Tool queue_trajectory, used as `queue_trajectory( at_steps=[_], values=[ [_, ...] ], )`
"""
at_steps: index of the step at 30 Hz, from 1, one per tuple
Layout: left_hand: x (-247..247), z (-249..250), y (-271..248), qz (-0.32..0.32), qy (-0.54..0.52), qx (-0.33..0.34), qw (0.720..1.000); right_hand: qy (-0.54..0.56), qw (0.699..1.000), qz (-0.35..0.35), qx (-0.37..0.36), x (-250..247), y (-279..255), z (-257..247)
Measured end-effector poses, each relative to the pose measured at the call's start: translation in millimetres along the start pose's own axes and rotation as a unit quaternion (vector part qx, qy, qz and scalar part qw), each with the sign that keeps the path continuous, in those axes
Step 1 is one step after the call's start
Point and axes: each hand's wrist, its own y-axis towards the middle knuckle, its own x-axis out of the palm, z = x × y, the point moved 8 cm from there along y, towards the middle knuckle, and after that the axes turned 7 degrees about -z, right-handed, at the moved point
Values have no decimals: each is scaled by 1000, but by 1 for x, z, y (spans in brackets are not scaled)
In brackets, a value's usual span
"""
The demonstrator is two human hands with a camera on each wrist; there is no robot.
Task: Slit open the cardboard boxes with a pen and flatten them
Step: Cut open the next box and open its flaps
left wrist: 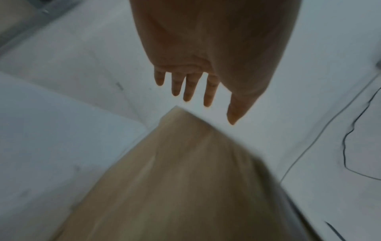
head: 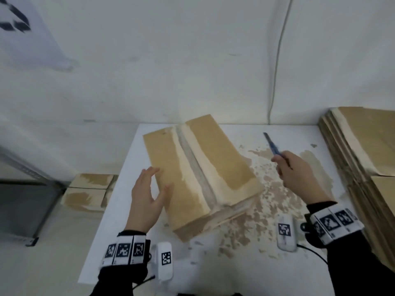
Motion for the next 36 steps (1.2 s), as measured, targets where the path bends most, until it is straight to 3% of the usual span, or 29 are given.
queue_trajectory(
  at_steps=[5,10,12,21,26,36],
  values=[
    [-25,7,81,-19,55,101,993,-47,990,-133,-27,81,51,-103],
    [20,-8,129,-131,217,99,962,-166,972,-163,-21,145,92,-153],
    [31,-18,129,-129,261,109,951,-234,959,-161,-18,160,102,-158],
    [29,-19,127,-78,212,139,964,-328,932,-148,-36,182,120,-172],
    [30,-16,129,-74,218,125,965,-419,901,-81,-73,177,125,-192],
    [27,-14,127,-84,223,96,966,-439,887,-138,-31,183,98,-197]
  ],
)
